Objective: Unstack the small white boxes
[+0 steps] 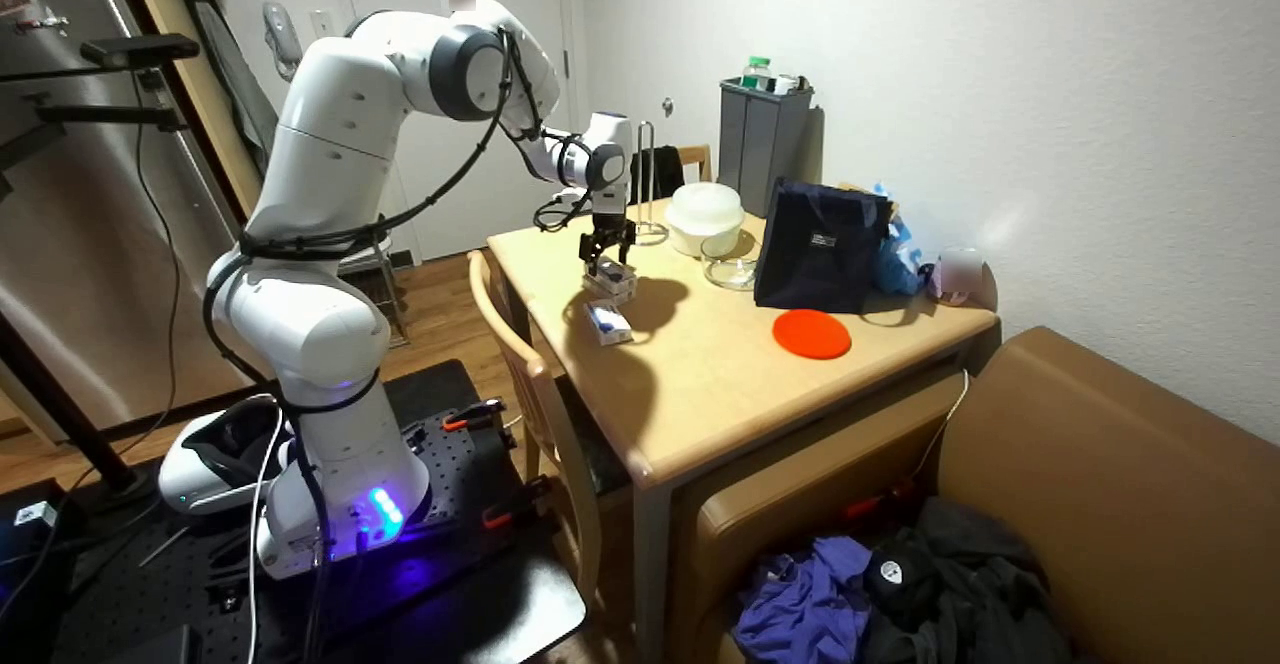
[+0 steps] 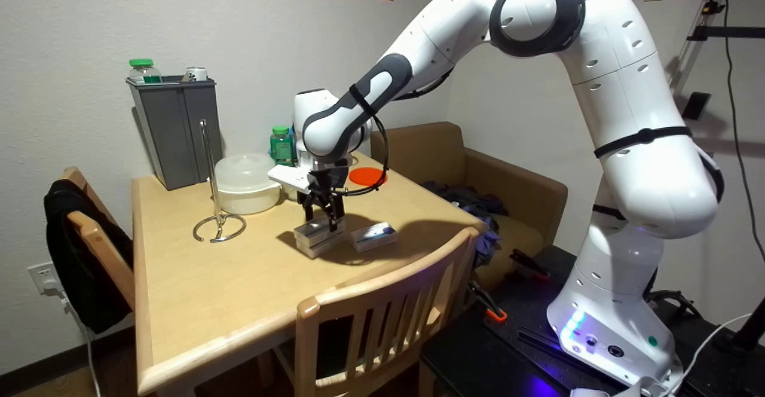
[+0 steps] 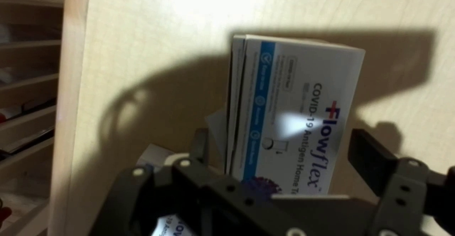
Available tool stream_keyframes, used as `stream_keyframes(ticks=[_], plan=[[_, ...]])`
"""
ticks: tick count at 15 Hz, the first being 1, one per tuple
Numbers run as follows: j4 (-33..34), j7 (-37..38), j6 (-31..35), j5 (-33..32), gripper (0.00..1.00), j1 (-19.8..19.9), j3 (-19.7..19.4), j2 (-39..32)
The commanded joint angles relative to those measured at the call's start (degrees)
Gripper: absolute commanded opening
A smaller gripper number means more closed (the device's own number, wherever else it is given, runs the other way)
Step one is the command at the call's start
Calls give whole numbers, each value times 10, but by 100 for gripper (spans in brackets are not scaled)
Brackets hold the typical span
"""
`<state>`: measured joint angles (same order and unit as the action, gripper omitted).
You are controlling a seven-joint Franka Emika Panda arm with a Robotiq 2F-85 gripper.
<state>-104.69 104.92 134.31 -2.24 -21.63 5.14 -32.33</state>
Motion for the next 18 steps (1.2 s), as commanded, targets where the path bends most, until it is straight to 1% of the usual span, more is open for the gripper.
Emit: stream_keyframes(ticks=[1, 8, 9, 10, 11, 12, 15, 17, 18], plan=[[-5, -12, 9, 11, 100, 6, 1, 1], [2, -17, 5, 11, 100, 8, 1, -10], [2, -16, 4, 10, 93, 8, 1, -11], [2, -17, 4, 10, 92, 8, 1, -10], [1, -16, 4, 10, 88, 7, 1, -10], [1, -16, 4, 9, 91, 7, 0, -10], [0, -17, 4, 9, 92, 7, 0, -9], [0, -17, 4, 9, 82, 7, 0, -10], [-1, -17, 5, 9, 71, 7, 0, -10]])
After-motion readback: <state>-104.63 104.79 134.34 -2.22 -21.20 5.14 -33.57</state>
